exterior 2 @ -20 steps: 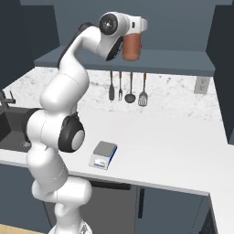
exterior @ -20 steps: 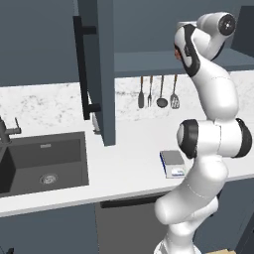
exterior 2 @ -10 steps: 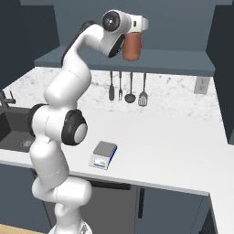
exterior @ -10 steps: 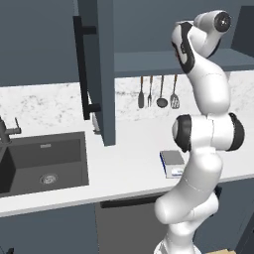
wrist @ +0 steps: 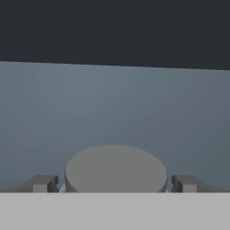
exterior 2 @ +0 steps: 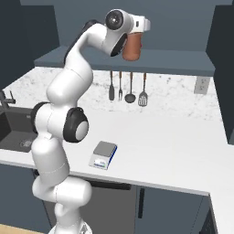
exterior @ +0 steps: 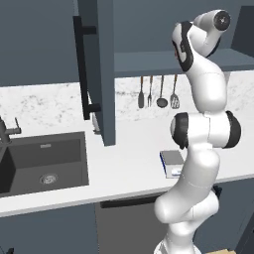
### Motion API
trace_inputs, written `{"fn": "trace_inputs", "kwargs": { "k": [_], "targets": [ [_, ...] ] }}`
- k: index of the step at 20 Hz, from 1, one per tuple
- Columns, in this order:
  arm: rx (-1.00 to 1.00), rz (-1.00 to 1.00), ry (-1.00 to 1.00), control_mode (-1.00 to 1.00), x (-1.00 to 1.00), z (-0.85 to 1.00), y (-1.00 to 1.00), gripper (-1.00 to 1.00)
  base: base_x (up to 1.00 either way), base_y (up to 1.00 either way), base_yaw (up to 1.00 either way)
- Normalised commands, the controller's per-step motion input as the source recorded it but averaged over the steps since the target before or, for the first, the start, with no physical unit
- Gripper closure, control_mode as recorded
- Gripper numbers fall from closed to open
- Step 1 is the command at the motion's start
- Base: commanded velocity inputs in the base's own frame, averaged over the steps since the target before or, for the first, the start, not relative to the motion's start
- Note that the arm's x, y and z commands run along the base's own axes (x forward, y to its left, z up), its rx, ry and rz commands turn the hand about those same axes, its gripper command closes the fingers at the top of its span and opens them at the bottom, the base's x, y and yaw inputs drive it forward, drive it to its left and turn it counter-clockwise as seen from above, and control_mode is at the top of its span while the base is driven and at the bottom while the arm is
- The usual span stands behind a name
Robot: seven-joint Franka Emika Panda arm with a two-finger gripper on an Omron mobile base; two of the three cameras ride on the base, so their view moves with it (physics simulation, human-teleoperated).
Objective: Pick the honey bottle and place it on the digital scale for weighing, and close the cabinet.
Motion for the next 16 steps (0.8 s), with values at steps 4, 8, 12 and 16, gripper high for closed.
{"fn": "trace_inputs", "kwargs": {
  "k": [4, 8, 12, 16],
  "targets": [
    [0.0, 0.0, 0.05, -1.0, 0.19, -0.27, 0.0, -1.0, 0.0, 0.0, 0.0],
    [0.0, 0.0, 0.01, -1.0, 0.21, -0.04, -0.02, -1.0, 0.0, 0.0, 0.0],
    [0.0, 0.0, 0.05, -1.0, 0.21, -0.05, -0.01, 1.0, 0.0, 0.0, 0.0],
    [0.0, 0.0, 0.06, -1.0, 0.22, -0.03, -0.02, 1.0, 0.0, 0.0, 0.0]
  ]
}}
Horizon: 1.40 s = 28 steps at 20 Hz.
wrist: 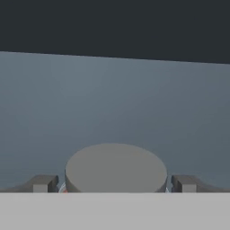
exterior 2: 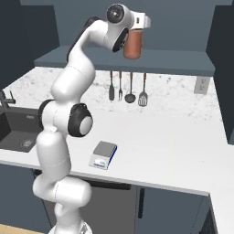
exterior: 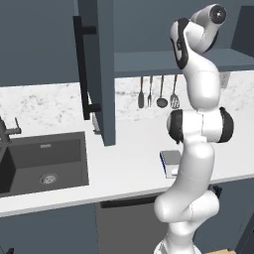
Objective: Pick the honey bottle and place it on the digital scale for weighing, and close the cabinet.
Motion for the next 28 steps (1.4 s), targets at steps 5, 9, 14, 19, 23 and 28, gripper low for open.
{"fn": "trace_inputs", "kwargs": {
  "k": [5, 9, 14, 19, 23, 28],
  "targets": [
    [0.0, 0.0, 0.01, -1.0, 0.02, 0.0, -0.11, 1.0, 0.0, 0.0, 0.0],
    [0.0, 0.0, -0.08, -1.0, -0.08, 0.01, -0.06, 1.0, 0.0, 0.0, 0.0],
    [0.01, 0.0, -0.14, -1.0, -0.06, 0.1, -0.02, 1.0, 0.0, 0.0, 0.0],
    [0.05, 0.0, -0.13, -1.0, -0.13, 0.04, -0.03, 1.0, 0.0, 0.0, 0.0],
    [0.01, 0.0, -0.06, -1.0, -0.29, 0.0, 0.0, 1.0, 0.0, 0.0, 0.0],
    [0.0, 0.0, -0.02, -1.0, -0.64, 0.0, 0.0, 1.0, 0.0, 0.0, 0.0]
  ]
}}
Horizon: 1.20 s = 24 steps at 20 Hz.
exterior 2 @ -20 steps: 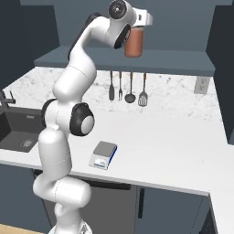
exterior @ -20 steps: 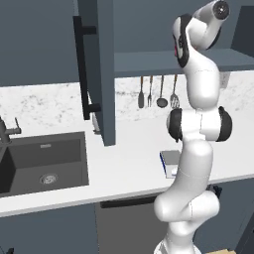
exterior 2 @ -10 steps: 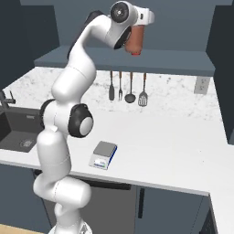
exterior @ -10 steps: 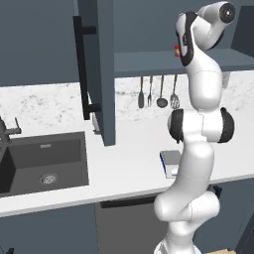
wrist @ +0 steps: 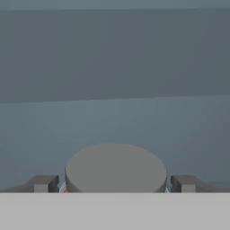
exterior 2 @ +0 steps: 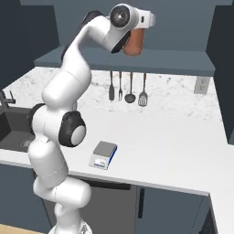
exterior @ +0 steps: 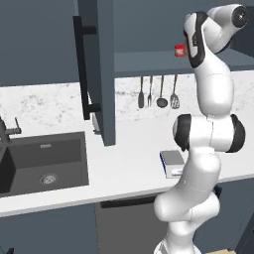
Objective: Pick the honey bottle and place it on the digital scale for weighing, and close the cabinet.
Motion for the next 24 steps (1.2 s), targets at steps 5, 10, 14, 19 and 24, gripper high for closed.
{"fn": "trace_inputs", "kwargs": {
  "k": [5, 10, 14, 19, 24],
  "targets": [
    [0.0, 0.0, 0.0, -1.0, -0.93, 0.0, 0.0, 1.0, 0.0, 0.0, 0.0],
    [0.0, 0.0, -0.04, -1.0, -1.0, 0.0, 0.0, 1.0, 0.0, 0.0, 0.0],
    [0.01, 0.0, -0.04, -1.0, -1.0, -0.01, 0.0, 1.0, 0.0, 0.0, 0.0],
    [0.0, 0.01, 0.0, -1.0, -1.0, -0.23, 0.0, 1.0, 0.0, 0.0, 0.0],
    [0.0, 0.13, 0.0, -1.0, -0.93, -0.51, 0.0, 1.0, 0.0, 0.0, 0.0]
  ]
}}
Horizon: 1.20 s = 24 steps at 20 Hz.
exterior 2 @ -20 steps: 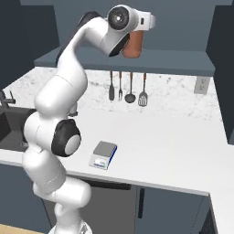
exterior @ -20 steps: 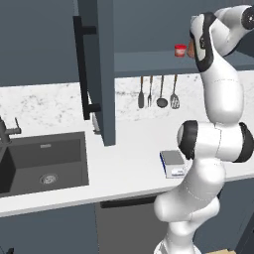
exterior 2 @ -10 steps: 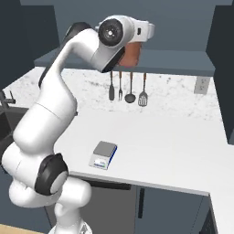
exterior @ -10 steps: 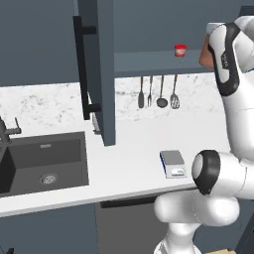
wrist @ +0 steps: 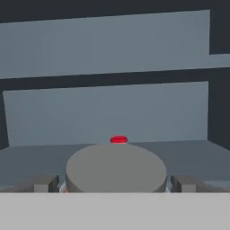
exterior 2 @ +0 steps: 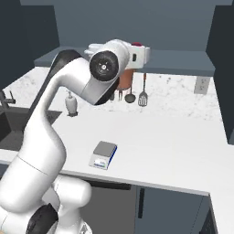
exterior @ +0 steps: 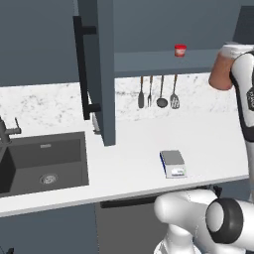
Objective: Pick the honey bottle and place it on the digital scale for weighing, and close the cabinet.
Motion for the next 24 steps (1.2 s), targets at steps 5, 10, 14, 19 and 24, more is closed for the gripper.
{"fn": "trace_inputs", "kwargs": {
  "k": [5, 10, 14, 19, 24],
  "targets": [
    [0.0, 0.37, 0.04, -1.0, -0.49, -0.52, 0.04, 1.0, 0.0, 0.0, 0.0],
    [-0.02, 0.53, 0.03, -1.0, -0.1, -0.54, 0.09, 1.0, 0.0, 0.0, 0.0],
    [-0.09, 0.44, 0.0, -1.0, -0.01, -0.68, 0.34, 1.0, 0.0, 0.0, 0.0],
    [-0.13, 0.33, 0.01, -1.0, 0.14, -0.78, 0.48, 1.0, 0.0, 0.0, 0.0],
    [-0.07, 0.22, 0.0, -1.0, 0.36, -0.56, 0.27, 1.0, 0.0, 0.0, 0.0]
  ]
}}
